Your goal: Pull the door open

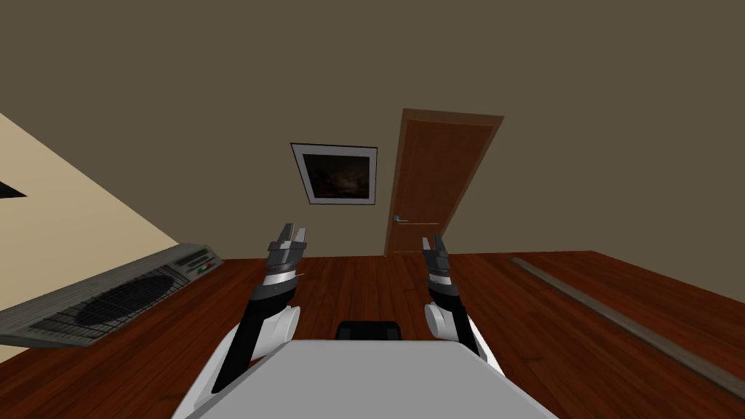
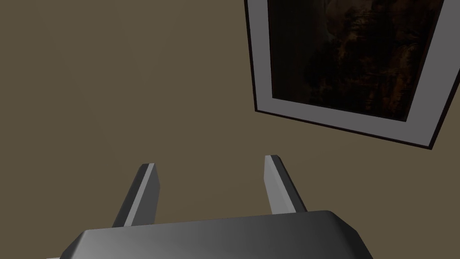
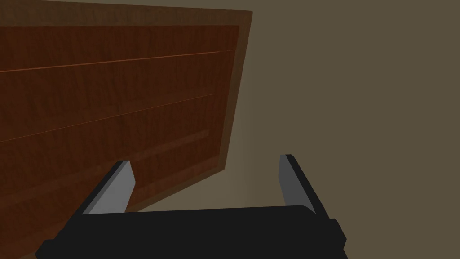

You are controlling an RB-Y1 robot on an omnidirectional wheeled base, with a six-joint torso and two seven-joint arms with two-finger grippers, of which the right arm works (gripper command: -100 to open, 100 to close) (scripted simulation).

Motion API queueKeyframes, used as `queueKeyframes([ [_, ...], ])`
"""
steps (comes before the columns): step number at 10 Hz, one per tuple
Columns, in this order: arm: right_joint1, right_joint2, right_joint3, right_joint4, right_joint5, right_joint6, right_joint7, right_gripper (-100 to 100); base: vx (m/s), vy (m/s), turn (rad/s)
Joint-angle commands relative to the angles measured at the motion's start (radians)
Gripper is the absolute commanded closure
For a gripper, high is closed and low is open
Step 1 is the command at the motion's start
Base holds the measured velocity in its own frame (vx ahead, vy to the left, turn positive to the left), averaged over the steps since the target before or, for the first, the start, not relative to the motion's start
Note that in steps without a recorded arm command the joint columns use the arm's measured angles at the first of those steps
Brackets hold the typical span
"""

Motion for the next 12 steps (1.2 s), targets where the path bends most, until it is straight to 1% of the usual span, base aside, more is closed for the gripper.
queueKeyframes([
  [1,-0.005,-0.007,-0.003,0.033,-0.003,-0.003,-0.008,-100,0.093,-0.032,0.049],
  [12,-0.072,-0.048,-0.023,0.316,-0.018,-0.041,-0.059,-100,0.096,-0.037,0.053],
])
